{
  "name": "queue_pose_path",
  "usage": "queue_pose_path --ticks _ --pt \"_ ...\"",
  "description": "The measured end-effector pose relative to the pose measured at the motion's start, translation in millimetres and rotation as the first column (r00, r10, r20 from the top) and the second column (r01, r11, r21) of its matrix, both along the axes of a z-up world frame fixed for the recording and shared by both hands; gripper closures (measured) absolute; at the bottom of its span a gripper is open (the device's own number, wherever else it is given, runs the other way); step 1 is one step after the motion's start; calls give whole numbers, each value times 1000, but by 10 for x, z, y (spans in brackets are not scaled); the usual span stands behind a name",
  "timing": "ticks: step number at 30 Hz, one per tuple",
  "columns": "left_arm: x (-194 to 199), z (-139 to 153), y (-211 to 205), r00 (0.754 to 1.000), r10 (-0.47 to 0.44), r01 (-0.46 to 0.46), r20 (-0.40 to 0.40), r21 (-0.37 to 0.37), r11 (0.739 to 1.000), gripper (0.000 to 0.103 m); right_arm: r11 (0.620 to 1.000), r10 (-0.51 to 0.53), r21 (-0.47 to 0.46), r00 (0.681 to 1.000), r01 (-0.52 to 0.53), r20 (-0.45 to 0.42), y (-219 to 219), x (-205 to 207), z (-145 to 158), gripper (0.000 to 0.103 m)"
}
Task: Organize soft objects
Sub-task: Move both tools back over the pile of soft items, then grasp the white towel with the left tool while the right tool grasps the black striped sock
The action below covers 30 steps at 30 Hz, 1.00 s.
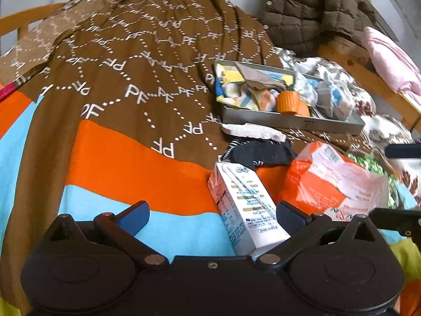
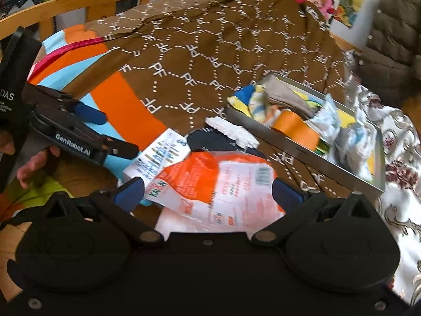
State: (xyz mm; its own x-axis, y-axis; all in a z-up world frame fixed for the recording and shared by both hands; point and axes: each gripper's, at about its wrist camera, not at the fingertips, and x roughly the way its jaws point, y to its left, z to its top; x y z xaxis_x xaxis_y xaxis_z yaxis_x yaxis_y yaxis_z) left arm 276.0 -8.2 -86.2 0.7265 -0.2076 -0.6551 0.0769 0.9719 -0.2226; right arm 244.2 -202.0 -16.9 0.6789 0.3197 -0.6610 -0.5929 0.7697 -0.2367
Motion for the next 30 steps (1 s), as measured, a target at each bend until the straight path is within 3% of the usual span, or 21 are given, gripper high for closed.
queue_pose_path --ticks 13,30 --pt "237 -24 -15 995 -84 81 62 52 995 1 999 -20 49 1000 20 -15 72 453 -154 1" --pt "1035 -55 -13 996 -73 75 46 -41 996 1 989 -107 95 994 110 -34 18 1326 -474 1"
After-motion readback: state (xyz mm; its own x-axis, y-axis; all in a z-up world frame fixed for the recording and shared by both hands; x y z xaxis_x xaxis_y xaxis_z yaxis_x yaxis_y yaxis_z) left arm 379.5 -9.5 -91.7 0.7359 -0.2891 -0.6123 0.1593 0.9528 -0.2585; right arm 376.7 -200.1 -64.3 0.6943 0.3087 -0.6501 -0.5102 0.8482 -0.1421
